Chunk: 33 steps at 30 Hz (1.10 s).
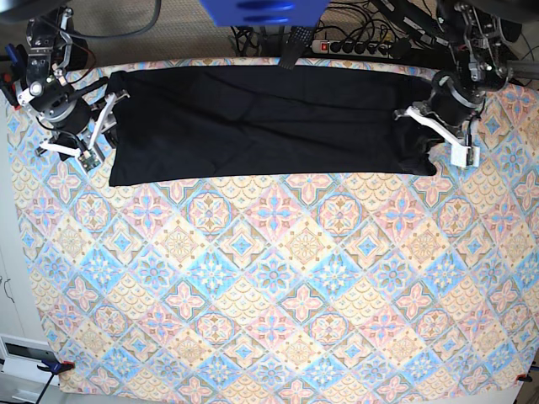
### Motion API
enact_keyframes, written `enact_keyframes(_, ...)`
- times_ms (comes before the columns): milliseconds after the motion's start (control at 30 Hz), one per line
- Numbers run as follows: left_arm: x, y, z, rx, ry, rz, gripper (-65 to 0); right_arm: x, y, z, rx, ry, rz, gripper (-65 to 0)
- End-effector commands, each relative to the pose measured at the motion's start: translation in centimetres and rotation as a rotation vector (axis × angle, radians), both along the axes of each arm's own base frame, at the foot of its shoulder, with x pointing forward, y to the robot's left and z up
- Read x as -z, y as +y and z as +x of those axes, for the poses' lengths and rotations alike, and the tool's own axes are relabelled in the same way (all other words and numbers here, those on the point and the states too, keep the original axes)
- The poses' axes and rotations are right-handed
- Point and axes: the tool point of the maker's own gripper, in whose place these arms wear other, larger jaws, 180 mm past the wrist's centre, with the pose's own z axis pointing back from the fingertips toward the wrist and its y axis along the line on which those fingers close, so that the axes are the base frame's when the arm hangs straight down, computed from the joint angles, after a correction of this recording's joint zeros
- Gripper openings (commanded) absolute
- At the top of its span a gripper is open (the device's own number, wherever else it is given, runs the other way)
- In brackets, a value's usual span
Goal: Fold the T-shirt properly
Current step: 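Grasp the strip's end with the left gripper and tuck it inward, then push the strip's end inward with the left gripper, then release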
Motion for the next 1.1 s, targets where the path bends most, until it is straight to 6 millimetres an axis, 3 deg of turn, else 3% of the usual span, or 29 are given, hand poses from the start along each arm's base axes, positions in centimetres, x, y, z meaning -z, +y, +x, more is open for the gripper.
enact_keyframes(0, -1.1, -0.8, 1.0, 0.005, -0.053, -0.022, -65.0, -1.1, -0.2, 0.7, -0.009, -0.039, -0.005, -39.1)
enact_keyframes(200, -0.4, -5.1, 1.0, 0.041, -0.043, -0.120, -65.0, -1.2, -0.4, 0.7, -0.005, -0.041, -0.009, -39.1)
enact_keyframes(400, -0.3, -8.1, 1.1, 0.056, -0.043, -0.191, -65.0, -1.2, -0.5, 0.8, -0.006, -0.043, -0.012, -39.1)
enact_keyframes(600, 2.0, -8.9, 1.0, 0.031, 0.013, -0.223, -65.0, -1.3, -0.5, 0.8, -0.009, -0.044, -0.013, -39.1)
enact_keyframes(767, 2.4, -10.0, 1.1, 0.054, 0.022, -0.243, -65.0, -1.3, -0.6, 0.8, -0.009, -0.044, -0.015, -39.1)
enact_keyframes(933, 2.2, -11.9, 1.0, 0.109, 0.023, -0.263, -52.5, -1.5, -0.5, 1.1, -0.010, -0.053, -0.014, -39.1)
enact_keyframes(1067, 1.6, -11.9, 1.3, 0.112, 0.006, -0.260, -42.7, -1.5, -0.5, 1.1, -0.010, -0.053, -0.014, -39.1)
